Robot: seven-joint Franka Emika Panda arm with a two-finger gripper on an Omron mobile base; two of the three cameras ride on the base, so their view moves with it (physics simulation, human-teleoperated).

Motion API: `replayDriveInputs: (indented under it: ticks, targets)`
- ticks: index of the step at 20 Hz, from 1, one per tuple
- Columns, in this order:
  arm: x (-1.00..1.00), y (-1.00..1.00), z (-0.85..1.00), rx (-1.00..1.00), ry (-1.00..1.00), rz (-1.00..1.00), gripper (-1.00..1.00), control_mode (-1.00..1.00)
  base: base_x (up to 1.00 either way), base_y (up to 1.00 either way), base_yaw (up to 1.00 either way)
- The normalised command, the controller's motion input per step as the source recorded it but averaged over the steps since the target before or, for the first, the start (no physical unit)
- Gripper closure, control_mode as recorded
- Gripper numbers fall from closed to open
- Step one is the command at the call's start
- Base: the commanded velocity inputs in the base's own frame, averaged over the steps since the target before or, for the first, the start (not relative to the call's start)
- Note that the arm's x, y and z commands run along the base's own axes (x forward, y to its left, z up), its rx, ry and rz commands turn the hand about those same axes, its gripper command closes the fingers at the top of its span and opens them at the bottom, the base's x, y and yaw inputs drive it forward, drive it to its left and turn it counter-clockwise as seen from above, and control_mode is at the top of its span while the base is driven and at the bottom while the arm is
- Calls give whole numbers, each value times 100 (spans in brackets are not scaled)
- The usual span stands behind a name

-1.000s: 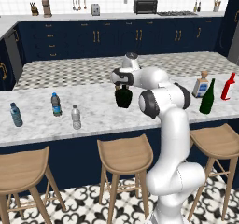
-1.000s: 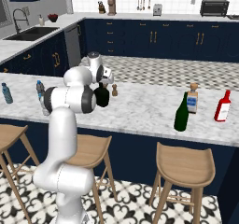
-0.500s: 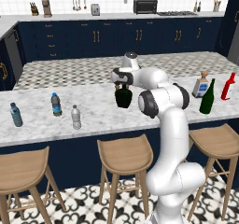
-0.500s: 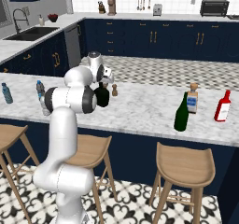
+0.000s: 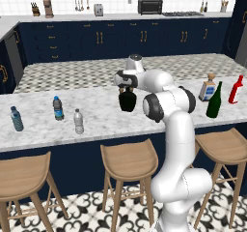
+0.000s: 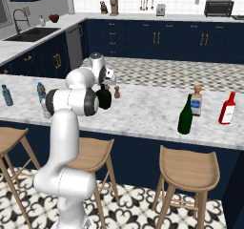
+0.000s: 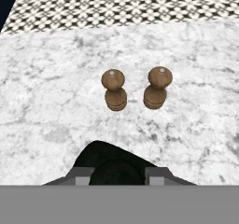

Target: Move the plastic bottles in the middle to the plastics group, and the glass bottles in the middle to the glass group.

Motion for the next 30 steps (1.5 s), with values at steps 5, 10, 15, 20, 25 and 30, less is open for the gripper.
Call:
replayDriveInputs:
  ticks: [5, 10, 15, 20, 25, 30]
  targets:
    - [0, 0, 0, 0, 0, 0, 100, -100, 0, 0, 0]
    - [-58, -22, 0, 0, 0, -1, 100, -100, 0, 0, 0]
    - [-100, -45, 5, 0, -6, -8, 100, -100, 0, 0, 0]
    - [-83, -74, 15, 0, 0, -17, 100, -100, 0, 0, 0]
    - [-25, -79, 25, 0, 6, -25, 100, -100, 0, 0, 0]
    - [0, -78, 28, 0, 9, -23, 100, -100, 0, 0, 0]
